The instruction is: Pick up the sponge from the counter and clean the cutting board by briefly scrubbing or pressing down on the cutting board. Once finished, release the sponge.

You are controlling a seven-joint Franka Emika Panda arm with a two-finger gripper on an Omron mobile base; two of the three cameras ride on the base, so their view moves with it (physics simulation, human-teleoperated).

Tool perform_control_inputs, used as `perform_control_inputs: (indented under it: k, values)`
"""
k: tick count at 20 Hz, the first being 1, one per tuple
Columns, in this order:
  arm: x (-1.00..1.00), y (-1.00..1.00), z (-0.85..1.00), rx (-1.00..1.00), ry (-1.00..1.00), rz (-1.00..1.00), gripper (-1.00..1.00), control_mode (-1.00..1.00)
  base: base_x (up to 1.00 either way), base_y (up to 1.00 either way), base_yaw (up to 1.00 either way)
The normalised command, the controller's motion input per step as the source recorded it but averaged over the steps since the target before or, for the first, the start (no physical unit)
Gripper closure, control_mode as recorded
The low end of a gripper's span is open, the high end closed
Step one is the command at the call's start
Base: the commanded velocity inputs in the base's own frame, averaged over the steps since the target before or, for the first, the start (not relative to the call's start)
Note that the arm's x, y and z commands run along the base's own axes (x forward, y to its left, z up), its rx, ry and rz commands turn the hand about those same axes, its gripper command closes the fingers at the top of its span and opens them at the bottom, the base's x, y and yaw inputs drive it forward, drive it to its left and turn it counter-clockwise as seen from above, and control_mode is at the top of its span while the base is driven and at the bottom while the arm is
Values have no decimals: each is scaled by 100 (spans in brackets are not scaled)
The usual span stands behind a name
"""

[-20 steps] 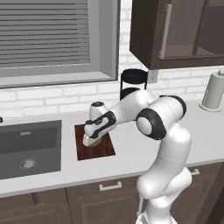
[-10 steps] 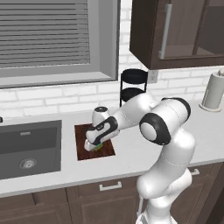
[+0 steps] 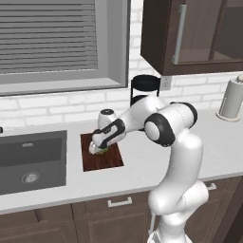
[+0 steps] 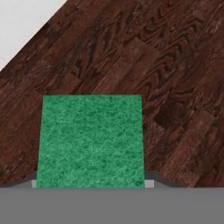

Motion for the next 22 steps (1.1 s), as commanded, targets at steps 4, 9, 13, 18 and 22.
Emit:
perform_control_inputs:
  k: [4, 9, 13, 18, 22]
  values:
    - [89, 0, 0, 0, -3, -4, 100, -100, 0, 0, 0]
    - [65, 1, 0, 0, -2, -3, 100, -100, 0, 0, 0]
    - [-30, 0, -13, 0, 11, -2, 100, -100, 0, 0, 0]
    - [-96, 0, -28, 0, 11, 0, 100, -100, 0, 0, 0]
    - [-100, -1, -29, 0, 4, 0, 100, -100, 0, 0, 0]
